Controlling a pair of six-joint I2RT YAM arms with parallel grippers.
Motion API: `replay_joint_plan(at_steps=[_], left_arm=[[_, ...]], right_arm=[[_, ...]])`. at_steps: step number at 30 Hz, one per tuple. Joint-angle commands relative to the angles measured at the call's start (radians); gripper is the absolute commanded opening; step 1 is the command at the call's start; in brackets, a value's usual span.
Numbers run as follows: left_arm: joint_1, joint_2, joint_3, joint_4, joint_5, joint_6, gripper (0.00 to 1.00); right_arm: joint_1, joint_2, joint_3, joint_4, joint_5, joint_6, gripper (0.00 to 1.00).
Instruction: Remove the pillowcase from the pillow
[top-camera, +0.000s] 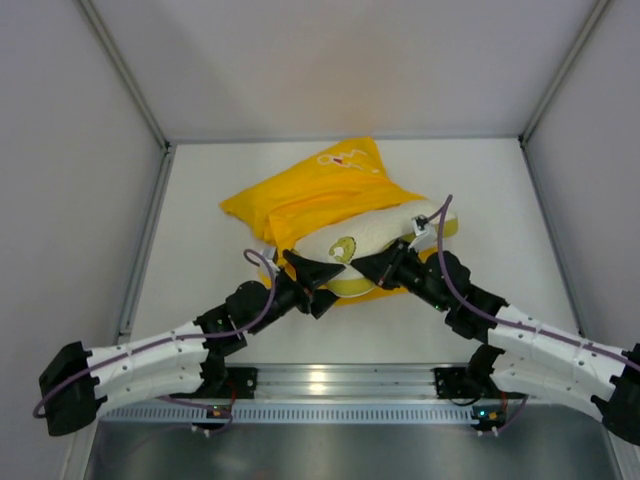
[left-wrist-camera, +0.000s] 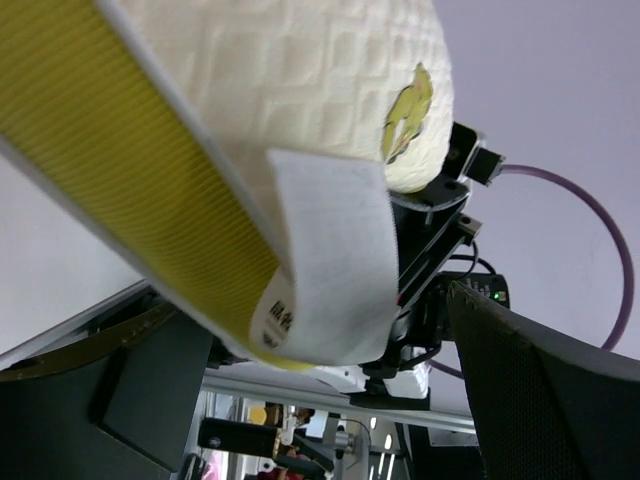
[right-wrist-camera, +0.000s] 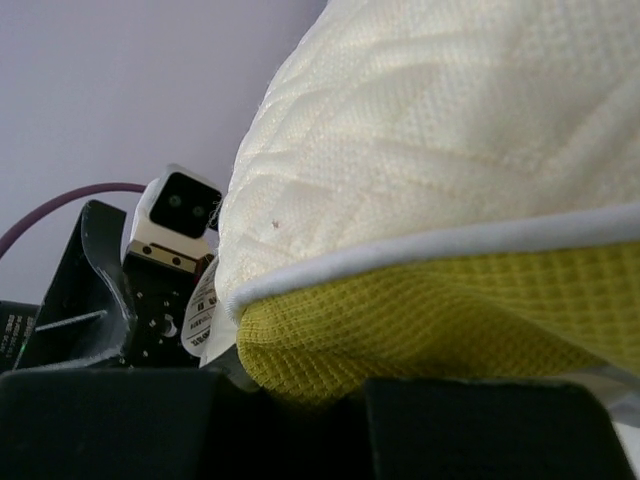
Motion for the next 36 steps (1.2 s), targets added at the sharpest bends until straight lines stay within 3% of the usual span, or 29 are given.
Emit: replay_joint_plan(at_steps=[1, 8, 10, 11, 12, 13, 14, 16, 19, 24, 28, 30, 32, 36], left_arm=[[-0.003, -0.067, 0.005, 0.031, -0.071, -0.012, 0.99], [-0.001, -0.081, 0.029, -0.063, -0.102, -0.001, 0.99], [-0.001, -0.059, 0.045, -0.052, -0.099, 0.019, 0.93], [-0.001, -0.049, 0.051, -0.046, -0.096, 0.030, 0.82], [0.000, -0.040, 0.052, -0.038, -0.095, 0.037, 0.64], [0.002, -0.031, 0.054, -0.033, -0.093, 0.044, 0.08], [0.014, -0.031, 0.052, -0.053, -0.090, 0.038, 0.00], [0.035, -0.061, 0.028, -0.066, -0.076, 0.036, 0.00], [0.098, -0.194, -0.015, -0.170, -0.073, 0.031, 0.00], [0.241, -0.483, 0.028, -0.571, -0.111, 0.102, 0.00], [0.278, -0.566, 0.133, -0.765, -0.157, 0.175, 0.00], [0.276, -0.560, 0.211, -0.849, -0.161, 0.221, 0.00], [0.276, -0.558, 0.244, -0.879, -0.150, 0.231, 0.00], [0.276, -0.558, 0.278, -0.895, -0.127, 0.232, 0.00]], right_arm=[[0.073, -0.006, 0.024, 0.154, 0.022, 0.003, 0.00], [0.197, 0.035, 0.106, 0.133, 0.075, -0.021, 0.00], [0.216, 0.064, 0.134, 0.119, 0.065, -0.037, 0.00], [0.220, 0.069, 0.137, 0.110, 0.064, -0.041, 0.00], [0.225, 0.072, 0.139, 0.107, 0.064, -0.054, 0.00], [0.225, 0.072, 0.148, 0.096, 0.061, -0.061, 0.18], [0.224, 0.069, 0.157, 0.073, 0.065, -0.071, 0.40], [0.225, 0.054, 0.206, -0.097, 0.113, -0.095, 0.74], [0.224, 0.002, 0.229, -0.338, 0.174, -0.124, 0.89], [0.225, -0.217, 0.183, -0.536, 0.174, -0.121, 0.95], [0.225, -0.423, 0.122, -0.776, 0.309, -0.003, 0.91], [0.224, -0.527, 0.068, -0.809, 0.384, 0.018, 0.90], [0.224, -0.555, 0.039, -0.826, 0.417, 0.044, 0.88], [0.222, -0.392, 0.051, -0.826, 0.459, 0.028, 0.86]])
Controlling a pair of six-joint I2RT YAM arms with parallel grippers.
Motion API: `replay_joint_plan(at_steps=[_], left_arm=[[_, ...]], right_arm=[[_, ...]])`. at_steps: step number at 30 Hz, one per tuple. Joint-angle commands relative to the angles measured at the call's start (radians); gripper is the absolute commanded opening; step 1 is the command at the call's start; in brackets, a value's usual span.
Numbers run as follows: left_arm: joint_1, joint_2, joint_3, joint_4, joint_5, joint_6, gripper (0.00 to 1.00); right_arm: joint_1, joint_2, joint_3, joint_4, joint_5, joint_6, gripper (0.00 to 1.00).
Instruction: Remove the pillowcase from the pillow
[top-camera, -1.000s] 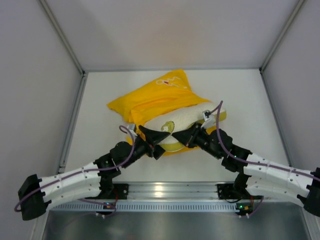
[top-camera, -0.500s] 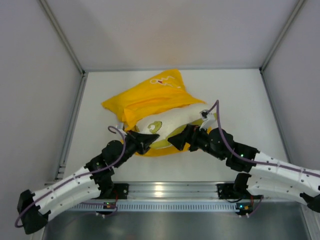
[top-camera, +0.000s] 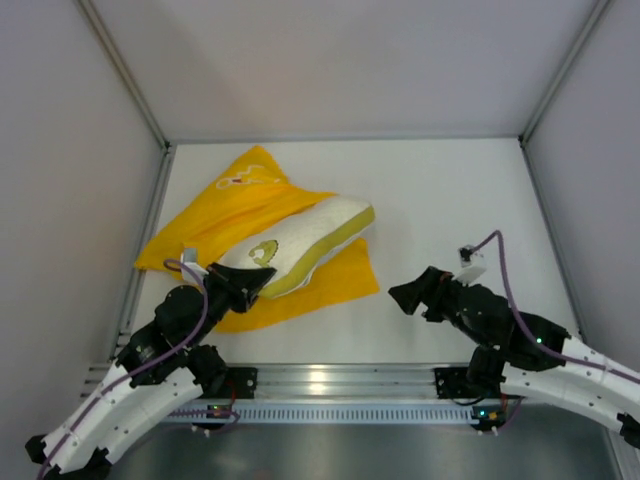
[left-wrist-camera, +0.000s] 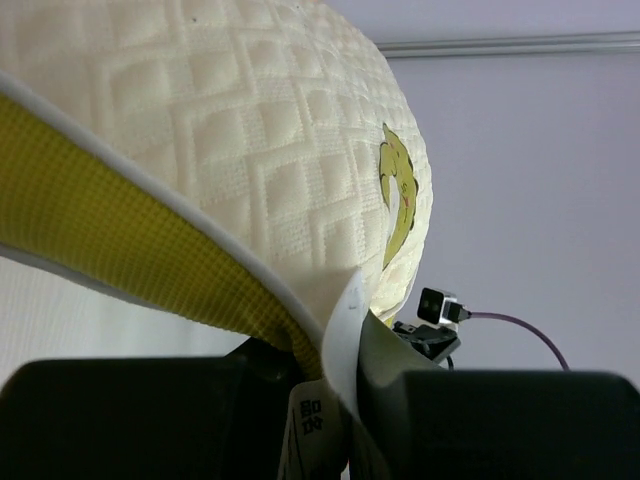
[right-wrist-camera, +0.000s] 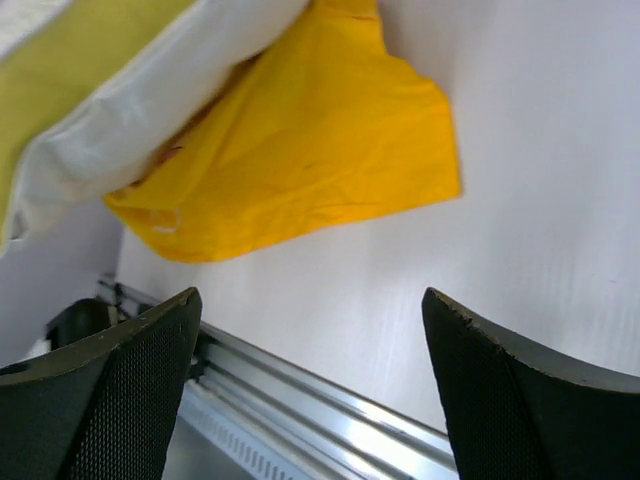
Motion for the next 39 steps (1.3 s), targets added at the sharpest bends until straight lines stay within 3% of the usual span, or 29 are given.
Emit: replay_joint_plan(at_steps=[1, 4, 7, 10, 11, 14, 21, 26, 31, 39], left_arm=[[0.008, -0.013, 0.068, -0.034, -0.043, 0.021, 0.00], [0.008, -0.019, 0.077, -0.041, -0.031, 0.021, 0.00], [0.008, -0.028, 0.077, -0.041, -0.015, 0.013, 0.00], [0.008, -0.037, 0.087, -0.041, 0.000, 0.004, 0.00], [0.008, -0.034, 0.095, -0.041, 0.003, 0.009, 0.00], [0.008, -0.011, 0.149, -0.040, 0.018, 0.026, 0.00], [0.008, 0.056, 0.273, -0.012, 0.060, 0.044, 0.00], [0.008, 0.066, 0.325, -0.009, 0.065, 0.056, 0.00], [0.008, 0.067, 0.334, -0.011, 0.072, 0.046, 0.00], [0.008, 0.078, 0.362, 0.001, 0.092, 0.036, 0.00]], right_arm=[[0.008, 0.158, 0.008, -0.069, 0.101, 0.002, 0.86], [0.004, 0.272, 0.011, 0.055, 0.125, -0.110, 0.84], [-0.054, 0.294, -0.050, 0.303, 0.063, -0.213, 0.81], [-0.259, 0.323, -0.122, 0.533, -0.195, -0.205, 0.77], [-0.374, 0.388, -0.128, 0.572, -0.350, -0.198, 0.77], [-0.468, 0.539, -0.093, 0.639, -0.499, -0.204, 0.74], [-0.501, 0.688, -0.045, 0.875, -0.727, -0.331, 0.74], [-0.594, 0.739, -0.104, 1.179, -0.916, -0.274, 0.80], [-0.624, 0.824, -0.061, 1.233, -0.971, -0.263, 0.80], [-0.656, 1.021, -0.062, 1.535, -1.068, -0.156, 0.77]])
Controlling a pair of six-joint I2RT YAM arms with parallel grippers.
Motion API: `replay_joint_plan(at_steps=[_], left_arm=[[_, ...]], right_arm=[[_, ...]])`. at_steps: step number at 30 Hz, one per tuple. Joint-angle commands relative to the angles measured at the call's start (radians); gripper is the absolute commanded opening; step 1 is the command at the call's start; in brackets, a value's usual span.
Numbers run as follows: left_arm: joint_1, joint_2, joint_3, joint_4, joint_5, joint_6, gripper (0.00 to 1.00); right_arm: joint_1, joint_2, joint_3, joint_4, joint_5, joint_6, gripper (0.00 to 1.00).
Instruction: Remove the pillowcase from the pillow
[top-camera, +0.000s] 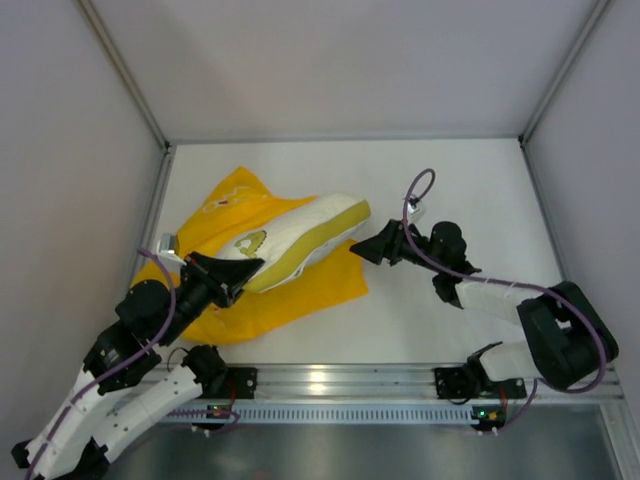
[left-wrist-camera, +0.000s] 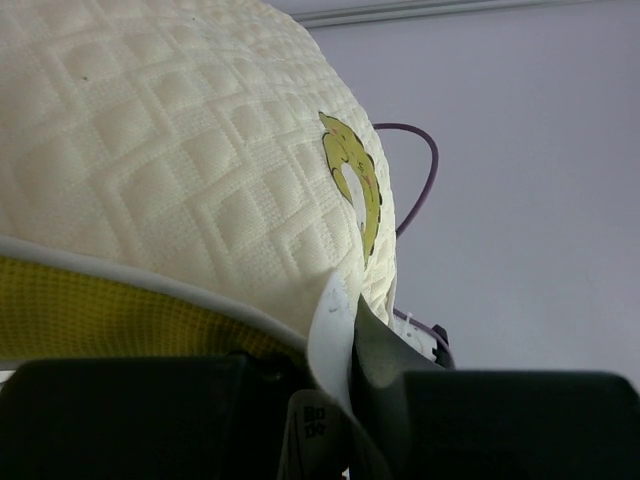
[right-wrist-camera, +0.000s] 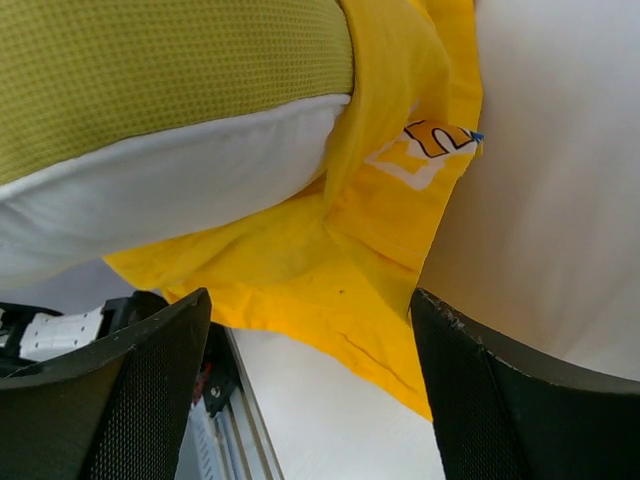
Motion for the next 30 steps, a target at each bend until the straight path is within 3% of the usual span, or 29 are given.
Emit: replay_joint_plan(at_steps=[1, 3, 7, 14, 16, 17, 19, 20, 23, 26, 30], left_arm=[[0.005, 0.008, 0.078, 0.137, 0.024, -0.010, 0.00], [0.005, 0.018, 0.092, 0.142, 0.036, -0.010, 0.00], [0.005, 0.034, 0.118, 0.143, 0.044, -0.008, 0.00], [0.005, 0.034, 0.143, 0.148, 0.059, -0.013, 0.00], [0.005, 0.038, 0.147, 0.154, 0.071, -0.019, 0.00], [0.005, 0.040, 0.144, 0.174, 0.091, -0.022, 0.00], [0.005, 0.051, 0.115, 0.221, 0.120, -0.031, 0.00], [0.005, 0.057, 0.095, 0.326, 0.145, -0.039, 0.00], [0.005, 0.115, 0.058, 0.498, 0.283, -0.099, 0.00], [0.005, 0.166, 0.130, 0.501, 0.332, -0.085, 0.00], [0.005, 0.203, 0.247, 0.502, 0.352, -0.030, 0.00]], right_arm=[[-0.021, 0.059, 0.038, 0.281, -0.060, 0.059, 0.77], [-0.027, 0.122, 0.040, 0.338, -0.056, 0.110, 0.76], [-0.030, 0.304, 0.057, 0.673, -0.087, 0.275, 0.73], [-0.036, 0.565, 0.153, 0.916, -0.083, 0.469, 0.56], [-0.036, 0.596, 0.173, 0.950, -0.092, 0.503, 0.46], [-0.035, 0.617, 0.193, 0.961, -0.096, 0.509, 0.30], [-0.025, 0.636, 0.224, 0.961, -0.109, 0.517, 0.12], [-0.019, 0.637, 0.236, 0.964, -0.113, 0.517, 0.00], [0.014, 0.645, 0.297, 0.922, -0.113, 0.515, 0.00], [0.041, 0.675, 0.369, 0.842, -0.092, 0.511, 0.00], [0.048, 0.806, 0.494, 0.849, -0.081, 0.643, 0.00]])
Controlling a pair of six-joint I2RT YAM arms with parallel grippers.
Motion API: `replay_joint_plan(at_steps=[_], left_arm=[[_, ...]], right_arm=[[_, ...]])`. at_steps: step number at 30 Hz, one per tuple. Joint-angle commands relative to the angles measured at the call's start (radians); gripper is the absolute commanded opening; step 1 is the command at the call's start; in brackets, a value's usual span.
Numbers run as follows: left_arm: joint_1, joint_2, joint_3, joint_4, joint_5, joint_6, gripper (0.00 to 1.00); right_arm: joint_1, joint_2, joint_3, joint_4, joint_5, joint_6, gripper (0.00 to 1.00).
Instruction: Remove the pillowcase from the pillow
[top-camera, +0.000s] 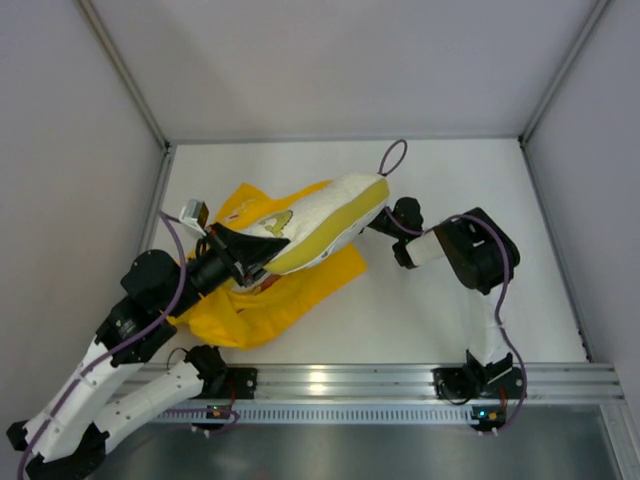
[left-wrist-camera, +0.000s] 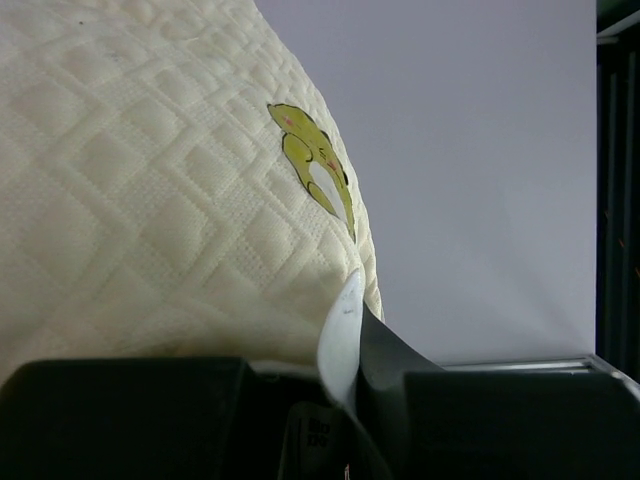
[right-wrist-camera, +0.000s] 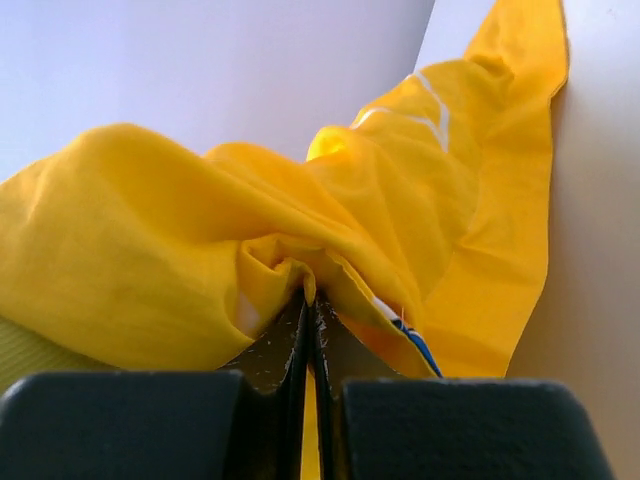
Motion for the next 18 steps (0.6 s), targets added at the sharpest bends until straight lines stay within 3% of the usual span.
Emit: replay_joint_plan(at_steps=[1, 4, 7, 8, 9, 11, 13, 14, 16, 17, 18], left_arm=[[-0.001, 0.013, 0.155, 0.251, 0.116, 0.035, 0.00], [-0.001, 0.029, 0.168, 0.250, 0.136, 0.047, 0.00], [-0.001, 0.033, 0.119, 0.250, 0.159, 0.058, 0.00], [-0.001, 0.035, 0.106, 0.250, 0.159, 0.064, 0.00], [-0.001, 0.036, 0.092, 0.251, 0.154, 0.075, 0.00], [-0.001, 0.046, 0.043, 0.277, 0.144, 0.103, 0.00], [-0.001, 0.073, -0.013, 0.311, 0.142, 0.124, 0.00], [-0.001, 0.087, -0.036, 0.364, 0.148, 0.126, 0.00], [-0.001, 0.133, -0.081, 0.441, 0.164, 0.129, 0.00], [-0.001, 0.150, -0.116, 0.474, 0.168, 0.136, 0.00], [-0.001, 0.167, -0.125, 0.515, 0.168, 0.165, 0.00]], right_arm=[[0.028, 0.139, 0.129, 0.309, 0.013, 0.099, 0.00], [0.013, 0.154, 0.107, 0.220, 0.025, 0.069, 0.00], [-0.040, -0.005, -0.013, 0.030, 0.065, -0.060, 0.06], [-0.059, -0.047, -0.042, -0.104, 0.070, -0.114, 0.26], [-0.080, -0.097, -0.077, -0.164, 0.073, -0.143, 0.35], [-0.142, -0.274, -0.180, -0.305, 0.103, -0.214, 0.49], [-0.197, -0.474, -0.209, -0.662, 0.172, -0.382, 0.60], [-0.209, -0.536, -0.200, -0.814, 0.215, -0.453, 0.71], [-0.241, -0.707, -0.173, -1.178, 0.372, -0.603, 0.84], [-0.258, -0.756, -0.174, -1.253, 0.399, -0.629, 0.94], [-0.281, -0.806, -0.182, -1.328, 0.407, -0.655, 0.97]])
